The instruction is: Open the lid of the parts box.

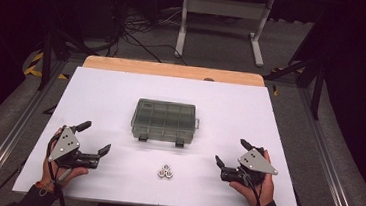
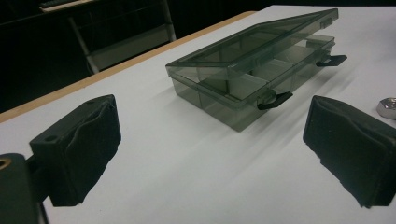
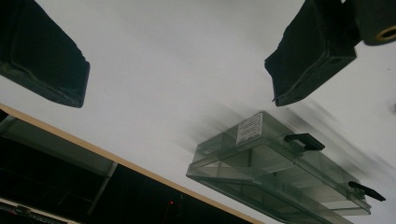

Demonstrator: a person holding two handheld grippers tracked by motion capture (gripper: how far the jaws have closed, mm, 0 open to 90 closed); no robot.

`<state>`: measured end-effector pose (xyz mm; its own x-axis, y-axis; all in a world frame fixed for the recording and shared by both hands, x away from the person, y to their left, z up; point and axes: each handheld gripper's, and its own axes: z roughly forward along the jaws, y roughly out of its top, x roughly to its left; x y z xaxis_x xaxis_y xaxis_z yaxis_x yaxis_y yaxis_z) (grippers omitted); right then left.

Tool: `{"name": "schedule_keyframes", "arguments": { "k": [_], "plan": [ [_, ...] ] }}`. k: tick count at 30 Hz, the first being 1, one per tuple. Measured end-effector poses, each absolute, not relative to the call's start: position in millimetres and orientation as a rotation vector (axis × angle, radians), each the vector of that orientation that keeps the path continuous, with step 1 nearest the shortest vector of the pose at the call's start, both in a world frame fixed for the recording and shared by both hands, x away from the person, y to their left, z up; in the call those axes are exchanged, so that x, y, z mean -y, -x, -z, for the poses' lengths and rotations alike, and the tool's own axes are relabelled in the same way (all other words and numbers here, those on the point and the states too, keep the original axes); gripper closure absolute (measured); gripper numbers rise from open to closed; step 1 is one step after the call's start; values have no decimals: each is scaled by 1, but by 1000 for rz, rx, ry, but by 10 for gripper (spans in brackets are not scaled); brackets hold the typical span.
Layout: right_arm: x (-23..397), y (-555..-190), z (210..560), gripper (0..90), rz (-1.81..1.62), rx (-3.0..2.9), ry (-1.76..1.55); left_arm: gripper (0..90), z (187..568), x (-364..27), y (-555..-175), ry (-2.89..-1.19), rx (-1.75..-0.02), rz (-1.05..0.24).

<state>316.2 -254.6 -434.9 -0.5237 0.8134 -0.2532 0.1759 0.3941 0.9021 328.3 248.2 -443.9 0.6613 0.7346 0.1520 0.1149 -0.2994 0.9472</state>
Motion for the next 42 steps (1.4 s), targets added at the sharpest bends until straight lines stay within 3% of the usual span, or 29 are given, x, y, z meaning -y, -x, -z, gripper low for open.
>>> {"name": "schedule_keyframes", "arguments": {
  "k": [22, 30, 42],
  "plan": [
    [250, -330, 440, 53, -1122, -2008, -848, 51, 448, -242, -339, -1880, -681, -623],
    [238, -354, 441, 116, -1105, -2105, -852, 83, 454, -227, -356, -1991, -674, -559],
    [205, -372, 441, 115, -1123, -2192, -784, 62, 454, -208, -376, -2018, -657, -543]
  ]
}}
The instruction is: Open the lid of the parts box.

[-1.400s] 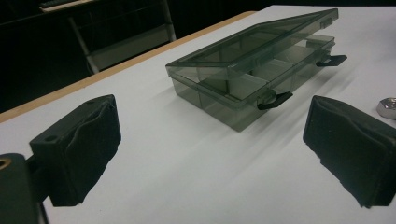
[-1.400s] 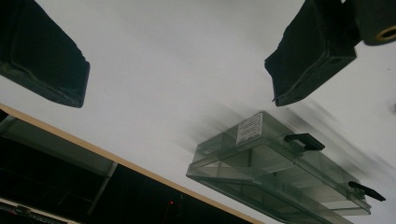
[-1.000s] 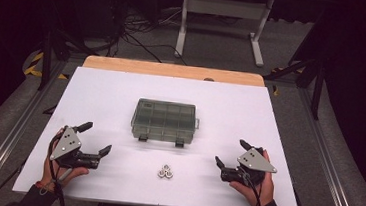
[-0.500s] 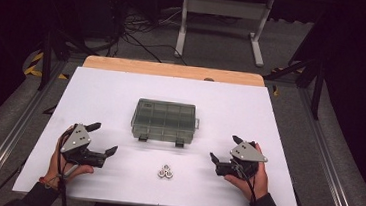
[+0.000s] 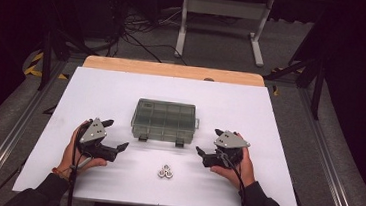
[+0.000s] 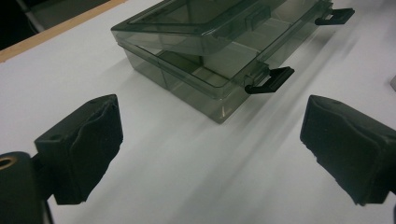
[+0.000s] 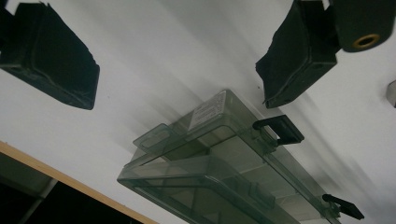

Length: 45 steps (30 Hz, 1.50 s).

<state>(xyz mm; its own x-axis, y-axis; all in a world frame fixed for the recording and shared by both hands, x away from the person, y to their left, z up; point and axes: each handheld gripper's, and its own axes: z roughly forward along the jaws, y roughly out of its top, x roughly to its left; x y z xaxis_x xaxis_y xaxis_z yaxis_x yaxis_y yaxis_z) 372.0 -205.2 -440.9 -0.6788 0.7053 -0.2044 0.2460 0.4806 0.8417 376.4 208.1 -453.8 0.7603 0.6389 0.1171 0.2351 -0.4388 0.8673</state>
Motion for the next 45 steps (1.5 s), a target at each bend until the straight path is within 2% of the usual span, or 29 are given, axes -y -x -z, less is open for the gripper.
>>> {"name": "schedule_keyframes", "arguments": {
  "k": [10, 15, 18, 19, 20, 23, 28, 34, 41, 45],
  "plan": [
    [192, -382, 445, 109, -1125, -2229, -784, 90, 457, -203, -384, -2040, -663, -530],
    [191, -388, 448, 140, -1135, -2253, -815, 171, 460, -200, -393, -2078, -688, -471],
    [190, -392, 448, 228, -1137, -2280, -831, 253, 459, -199, -396, -2089, -704, -452],
    [190, -392, 448, 228, -1137, -2280, -831, 280, 459, -199, -396, -2089, -704, -452],
    [189, -393, 448, 296, -1129, -2296, -839, 280, 459, -199, -398, -2090, -701, -440],
    [188, -396, 448, 471, -1118, -2345, -841, 405, 457, -198, -399, -2097, -694, -427],
    [188, -397, 446, 651, -1125, -2394, -830, 583, 457, -194, -400, -2127, -665, -416],
    [184, -396, 445, 776, -1117, -2435, -805, 667, 458, -191, -400, -2153, -663, -416],
    [184, -395, 444, 814, -1104, -2441, -791, 761, 458, -188, -400, -2170, -654, -424],
    [183, -395, 443, 816, -1093, -2439, -784, 776, 458, -188, -400, -2176, -649, -432]
  ]
}}
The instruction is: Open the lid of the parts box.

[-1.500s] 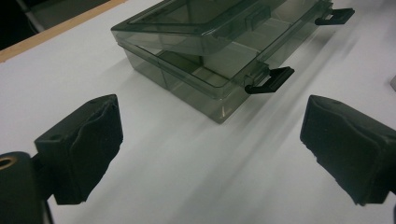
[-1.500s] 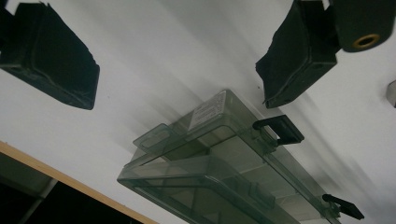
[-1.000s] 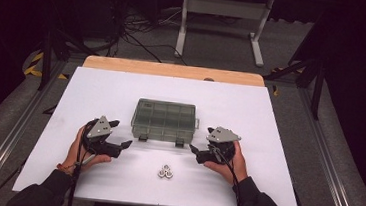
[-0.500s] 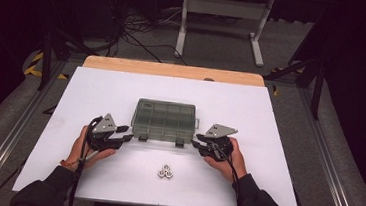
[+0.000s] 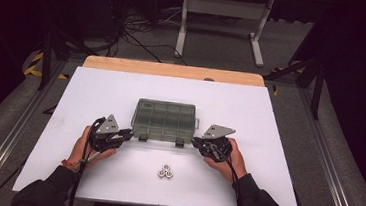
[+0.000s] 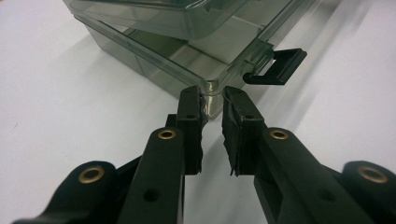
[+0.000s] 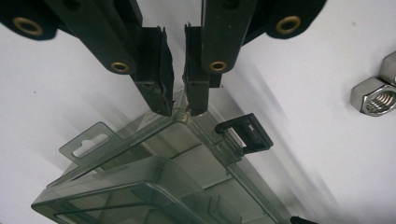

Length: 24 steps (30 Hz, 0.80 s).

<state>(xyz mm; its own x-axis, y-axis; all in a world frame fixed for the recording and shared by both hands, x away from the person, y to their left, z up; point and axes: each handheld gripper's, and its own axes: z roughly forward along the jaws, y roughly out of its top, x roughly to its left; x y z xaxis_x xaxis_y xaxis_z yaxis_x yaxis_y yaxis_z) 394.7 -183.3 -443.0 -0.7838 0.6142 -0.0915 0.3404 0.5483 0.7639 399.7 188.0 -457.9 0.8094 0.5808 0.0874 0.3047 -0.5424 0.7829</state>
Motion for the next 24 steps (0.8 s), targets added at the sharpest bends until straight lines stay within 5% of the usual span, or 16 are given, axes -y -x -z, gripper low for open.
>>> {"name": "schedule_keyframes", "arguments": {
  "k": [24],
  "plan": [
    [182, -391, 439, 900, -1074, -2415, -762, 835, 451, -191, -396, -2159, -629, -430]
  ]
}}
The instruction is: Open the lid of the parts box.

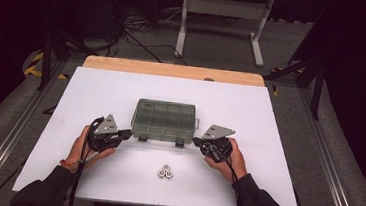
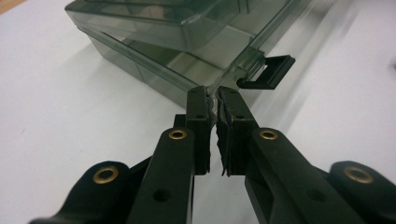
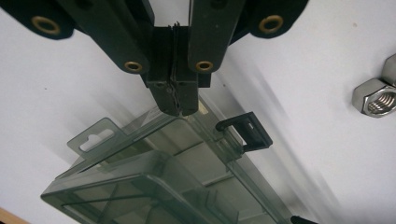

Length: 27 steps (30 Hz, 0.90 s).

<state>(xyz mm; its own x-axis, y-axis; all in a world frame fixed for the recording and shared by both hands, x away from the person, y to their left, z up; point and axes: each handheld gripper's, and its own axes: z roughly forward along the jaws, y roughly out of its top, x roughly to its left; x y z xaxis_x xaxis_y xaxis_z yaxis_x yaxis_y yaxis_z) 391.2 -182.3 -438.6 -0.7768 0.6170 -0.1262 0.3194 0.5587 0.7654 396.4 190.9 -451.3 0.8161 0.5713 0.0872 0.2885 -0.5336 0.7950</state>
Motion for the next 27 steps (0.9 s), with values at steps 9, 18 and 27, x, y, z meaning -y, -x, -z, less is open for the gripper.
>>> {"name": "schedule_keyframes", "arguments": {
  "k": [9, 18, 27],
  "plan": [
    [183, -388, 431, 900, -1111, -2362, -764, 849, 444, -195, -396, -2121, -633, -453],
    [183, -389, 426, 900, -1146, -2317, -758, 845, 436, -197, -400, -2088, -635, -488],
    [183, -391, 423, 900, -1164, -2281, -762, 837, 431, -194, -401, -2076, -630, -511]
  ]
}}
